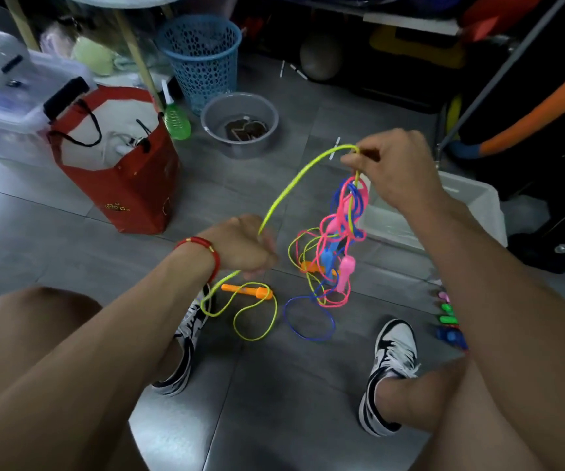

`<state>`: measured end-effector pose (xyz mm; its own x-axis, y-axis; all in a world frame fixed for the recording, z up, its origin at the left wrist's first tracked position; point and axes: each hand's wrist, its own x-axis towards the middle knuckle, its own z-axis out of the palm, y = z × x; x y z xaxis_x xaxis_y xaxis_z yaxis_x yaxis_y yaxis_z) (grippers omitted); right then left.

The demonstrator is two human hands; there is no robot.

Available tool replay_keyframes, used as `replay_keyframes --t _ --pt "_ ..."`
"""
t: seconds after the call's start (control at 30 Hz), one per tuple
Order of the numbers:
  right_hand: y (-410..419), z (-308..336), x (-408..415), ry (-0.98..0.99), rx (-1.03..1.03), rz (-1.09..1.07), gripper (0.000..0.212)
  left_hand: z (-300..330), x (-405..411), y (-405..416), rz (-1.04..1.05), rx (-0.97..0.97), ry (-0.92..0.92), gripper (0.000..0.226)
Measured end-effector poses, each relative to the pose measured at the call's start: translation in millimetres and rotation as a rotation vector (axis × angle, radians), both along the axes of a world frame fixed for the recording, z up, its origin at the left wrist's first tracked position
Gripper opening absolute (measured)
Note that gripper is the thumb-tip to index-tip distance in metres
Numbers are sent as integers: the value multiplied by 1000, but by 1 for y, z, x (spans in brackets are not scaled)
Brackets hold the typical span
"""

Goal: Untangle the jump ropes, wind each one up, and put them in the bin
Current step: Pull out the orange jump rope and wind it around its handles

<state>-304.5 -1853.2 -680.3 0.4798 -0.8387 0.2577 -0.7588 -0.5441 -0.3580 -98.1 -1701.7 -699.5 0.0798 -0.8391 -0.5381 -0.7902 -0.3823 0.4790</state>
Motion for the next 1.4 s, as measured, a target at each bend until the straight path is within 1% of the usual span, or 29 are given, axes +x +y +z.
replay_keyframes --t 0.03,0.13,0.23,0.3,0.33,0.37,0.43,0.5,0.57,0.6,0.63,0.8,0.83,0.87,0.9,0.93,1.0,1.03,1.07,1.1,1.13,1.17,1.23,1.27,1.3,1.33,1.4 --pt "2 1 4 9 -9 18 42 2 -6 -3 55 -4 112 18" --pt "8 -1 11 51 4 101 42 -1 -20 -13 261 -71 318 32" --pt "13 -1 13 149 -26 177 35 4 -31 -22 493 -241 514 53" --pt "11 -3 11 201 -27 246 34 11 -31 -26 603 -355 599 53" --pt "12 -3 10 227 -17 280 35 13 -29 -27 617 -406 614 47" --pt "12 -3 9 251 -7 307 37 14 -27 -28 581 -447 599 40" --pt "14 -2 9 274 -9 354 37 13 -23 -29 378 -504 485 26" --pt "14 -6 8 286 -16 374 28 11 -22 -29 232 -561 368 32" --pt "10 -17 2 285 19 328 22 12 -20 -28 200 -649 257 36" --pt "6 -25 -2 285 45 281 20 13 -17 -27 221 -683 225 37" --pt "1 -34 -8 295 75 220 19 14 -14 -26 267 -705 244 38" --pt "-12 -61 -44 411 213 -42 20 28 14 -15 533 -870 573 36" --pt "-12 -61 -45 410 223 -74 20 27 23 -13 553 -846 564 36" --pt "-11 -61 -45 388 220 -93 20 22 32 -11 536 -767 488 36" --pt "-10 -59 -42 346 216 -104 18 17 40 -9 472 -631 360 35" --pt "-8 -55 -39 291 214 -106 16 10 46 -7 374 -448 201 31" --pt "-6 -47 -31 201 212 -84 14 -2 47 -3 164 -116 -114 17" --pt "-5 -42 -28 180 214 -62 15 -7 43 0 81 -20 -219 23" --pt "-4 -37 -24 173 220 -35 15 -11 38 2 27 24 -276 34" --pt "-1 -32 -18 181 225 2 15 -11 31 3 8 27 -289 44" --pt "3 -27 -13 197 227 50 14 -12 23 3 10 -18 -249 52" --pt "9 -23 -6 220 223 104 15 -12 16 2 17 -90 -154 59" --pt "22 -18 8 288 197 204 18 -13 -2 -4 74 -201 179 68" --pt "28 -17 16 325 177 244 20 -14 -11 -6 104 -214 330 69" --pt "34 -17 22 357 154 273 21 -17 -18 -9 102 -224 400 66" --pt "38 -18 26 382 133 293 21 -18 -23 -12 65 -241 386 59" --pt "42 -19 30 416 117 312 22 -21 -28 -15 18 -295 248 32"
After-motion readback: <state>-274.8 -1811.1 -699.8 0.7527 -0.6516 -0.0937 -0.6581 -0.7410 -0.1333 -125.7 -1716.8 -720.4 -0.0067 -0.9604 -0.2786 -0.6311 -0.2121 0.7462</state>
